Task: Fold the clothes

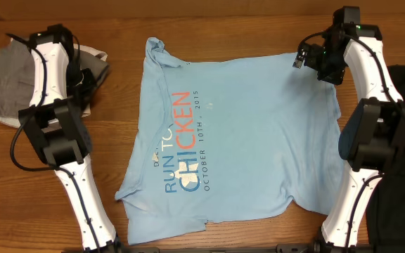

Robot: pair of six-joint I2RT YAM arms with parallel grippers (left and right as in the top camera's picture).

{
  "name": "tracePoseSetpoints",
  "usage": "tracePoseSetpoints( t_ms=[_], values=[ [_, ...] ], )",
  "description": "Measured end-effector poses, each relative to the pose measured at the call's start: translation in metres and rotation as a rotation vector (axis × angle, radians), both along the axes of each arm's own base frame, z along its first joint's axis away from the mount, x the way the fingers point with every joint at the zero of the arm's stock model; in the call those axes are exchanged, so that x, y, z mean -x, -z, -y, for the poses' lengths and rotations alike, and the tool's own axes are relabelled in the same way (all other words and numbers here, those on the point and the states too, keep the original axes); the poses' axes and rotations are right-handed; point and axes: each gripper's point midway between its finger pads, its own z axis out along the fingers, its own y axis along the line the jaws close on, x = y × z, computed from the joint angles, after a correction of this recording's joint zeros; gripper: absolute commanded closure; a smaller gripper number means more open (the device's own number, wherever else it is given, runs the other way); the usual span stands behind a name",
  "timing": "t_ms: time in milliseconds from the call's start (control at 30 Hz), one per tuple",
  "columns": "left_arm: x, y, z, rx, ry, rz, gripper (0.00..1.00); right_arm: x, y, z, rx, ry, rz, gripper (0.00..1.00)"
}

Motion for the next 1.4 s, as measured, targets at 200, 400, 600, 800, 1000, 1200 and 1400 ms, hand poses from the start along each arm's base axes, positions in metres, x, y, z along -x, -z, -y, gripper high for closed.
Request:
tracePoseSetpoints(
  t_ms=[200, 400, 600, 800, 1000, 1200, 1400],
  values=[
    [-0.036, -0.011, 0.041, 0.035, 0.143, 0.12, 0.96, 0.0, 0.0, 0.0, 0.0, 0.0, 0.0, 0.0],
    [-0.05, 0.002, 0.049, -0.035, 0.194, 0.15, 0.96, 0.0, 0.0, 0.0, 0.0, 0.0, 0.0, 0.0],
    [-0.048, 0.008, 0.017, -0.113, 0.143, 0.146, 0.96, 0.0, 0.0, 0.0, 0.0, 0.0, 0.0, 0.0],
    [-0.053, 0.007, 0.005, -0.127, 0.139, 0.173, 0.96, 0.0, 0.0, 0.0, 0.0, 0.0, 0.0, 0.0],
    [-0.048, 0.004, -0.007, -0.203, 0.132, 0.142, 0.93, 0.0, 0.0, 0.0, 0.0, 0.0, 0.0, 0.0],
    [-0.059, -0.01, -0.01, -0.181, 0.121, 0.2, 0.95, 0.0, 0.0, 0.0, 0.0, 0.0, 0.0, 0.0],
    [-0.086, -0.064, 0.004, -0.159, 0.127, 0.333, 0.95, 0.0, 0.0, 0.0, 0.0, 0.0, 0.0, 0.0]
  ],
)
